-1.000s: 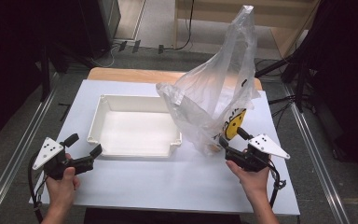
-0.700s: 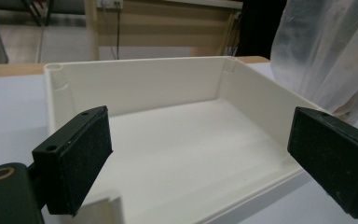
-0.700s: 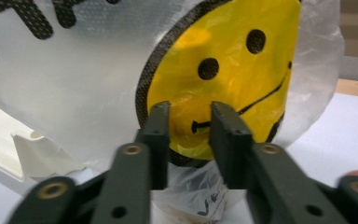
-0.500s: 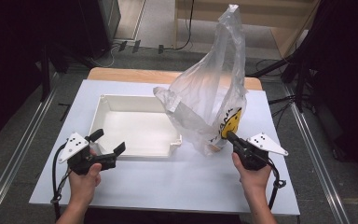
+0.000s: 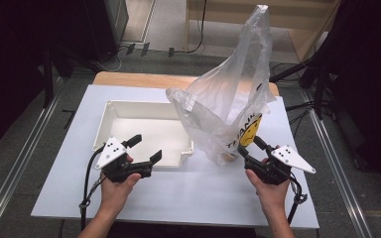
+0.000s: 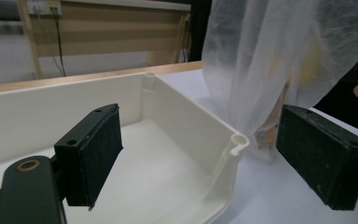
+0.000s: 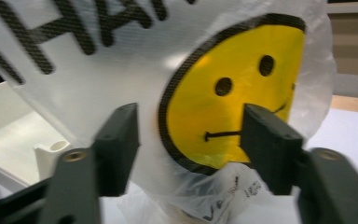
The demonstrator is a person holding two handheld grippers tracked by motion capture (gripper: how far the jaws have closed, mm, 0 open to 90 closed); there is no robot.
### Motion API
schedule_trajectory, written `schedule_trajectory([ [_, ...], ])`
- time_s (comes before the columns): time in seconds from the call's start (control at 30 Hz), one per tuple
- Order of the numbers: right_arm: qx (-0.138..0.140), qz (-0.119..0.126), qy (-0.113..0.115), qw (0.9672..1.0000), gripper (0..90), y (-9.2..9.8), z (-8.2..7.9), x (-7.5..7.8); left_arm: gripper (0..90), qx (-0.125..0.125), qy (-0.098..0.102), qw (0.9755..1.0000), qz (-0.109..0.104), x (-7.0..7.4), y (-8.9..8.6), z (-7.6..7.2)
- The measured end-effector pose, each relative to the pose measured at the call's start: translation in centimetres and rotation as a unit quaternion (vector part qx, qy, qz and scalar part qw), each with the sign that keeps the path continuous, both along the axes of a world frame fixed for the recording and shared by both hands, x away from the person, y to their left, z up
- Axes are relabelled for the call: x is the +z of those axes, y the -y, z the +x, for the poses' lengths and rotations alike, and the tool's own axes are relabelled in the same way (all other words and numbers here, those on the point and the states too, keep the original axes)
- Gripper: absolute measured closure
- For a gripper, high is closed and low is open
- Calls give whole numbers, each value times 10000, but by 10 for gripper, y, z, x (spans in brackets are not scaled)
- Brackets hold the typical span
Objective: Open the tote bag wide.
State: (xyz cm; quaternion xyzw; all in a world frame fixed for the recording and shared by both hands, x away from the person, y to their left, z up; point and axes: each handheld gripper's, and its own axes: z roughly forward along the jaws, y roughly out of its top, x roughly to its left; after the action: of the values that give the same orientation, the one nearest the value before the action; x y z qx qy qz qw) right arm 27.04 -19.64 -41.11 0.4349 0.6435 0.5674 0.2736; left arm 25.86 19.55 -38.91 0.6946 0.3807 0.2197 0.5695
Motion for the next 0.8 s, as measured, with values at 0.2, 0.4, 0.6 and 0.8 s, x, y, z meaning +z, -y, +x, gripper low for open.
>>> schedule_trajectory([
  [0.2, 117, -216, -119, 9996, 215, -10, 0, 0, 157, -402, 86, 9991, 121, 9, 30, 6],
  [0.4, 113, -414, -102, 9990, 292, -14, -1, -3, 194, -577, 121, 9982, 42, 14, 47, 8],
  [0.6, 51, -479, -202, 9986, 343, -13, 2, -8, 289, -722, 95, 9973, 73, 20, 62, 13],
  [0.8, 149, -461, -179, 9987, 278, -15, 0, -8, 607, -629, 106, 9980, 48, 25, 69, 19],
])
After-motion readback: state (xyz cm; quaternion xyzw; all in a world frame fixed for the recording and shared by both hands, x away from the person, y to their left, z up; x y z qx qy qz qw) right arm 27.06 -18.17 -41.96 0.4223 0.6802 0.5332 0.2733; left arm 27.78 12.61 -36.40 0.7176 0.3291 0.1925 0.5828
